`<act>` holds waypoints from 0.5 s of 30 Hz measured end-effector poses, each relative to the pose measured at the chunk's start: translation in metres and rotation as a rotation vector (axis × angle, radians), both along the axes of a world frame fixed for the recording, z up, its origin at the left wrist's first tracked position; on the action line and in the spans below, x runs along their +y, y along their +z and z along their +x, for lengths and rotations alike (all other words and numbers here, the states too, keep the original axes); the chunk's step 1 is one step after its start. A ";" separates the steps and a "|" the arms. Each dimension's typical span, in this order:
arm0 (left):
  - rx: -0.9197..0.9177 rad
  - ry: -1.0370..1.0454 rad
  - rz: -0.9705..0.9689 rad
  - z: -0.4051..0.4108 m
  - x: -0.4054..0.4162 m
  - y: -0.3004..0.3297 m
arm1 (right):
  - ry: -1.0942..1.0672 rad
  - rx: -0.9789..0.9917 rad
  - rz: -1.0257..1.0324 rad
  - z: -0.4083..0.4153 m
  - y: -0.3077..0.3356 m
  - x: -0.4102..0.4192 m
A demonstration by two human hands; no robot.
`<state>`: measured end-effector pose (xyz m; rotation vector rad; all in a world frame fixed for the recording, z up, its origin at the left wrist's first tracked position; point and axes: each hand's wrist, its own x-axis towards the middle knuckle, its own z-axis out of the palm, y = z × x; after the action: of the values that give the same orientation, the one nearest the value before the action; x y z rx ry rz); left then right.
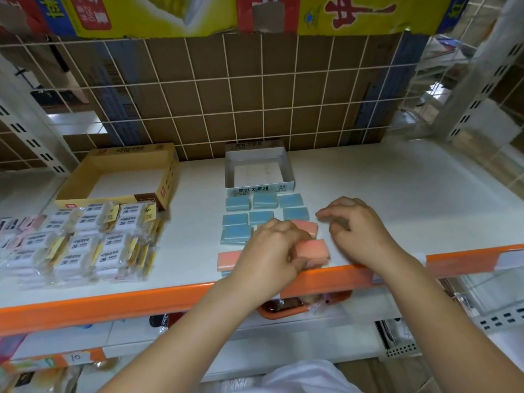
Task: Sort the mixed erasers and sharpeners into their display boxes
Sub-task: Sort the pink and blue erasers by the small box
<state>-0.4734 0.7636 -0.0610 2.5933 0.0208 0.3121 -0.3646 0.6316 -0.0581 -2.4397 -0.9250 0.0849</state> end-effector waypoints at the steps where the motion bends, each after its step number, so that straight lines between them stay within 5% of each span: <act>1: 0.005 -0.005 0.017 0.000 0.000 0.000 | 0.001 0.002 -0.004 0.000 0.000 0.000; 15: -0.081 0.078 0.089 -0.027 0.032 0.020 | 0.061 -0.071 0.028 -0.014 0.012 0.026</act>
<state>-0.5003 0.7961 -0.0406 2.6700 0.0810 0.4562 -0.3788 0.6578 -0.0458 -2.4022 -1.0253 0.0070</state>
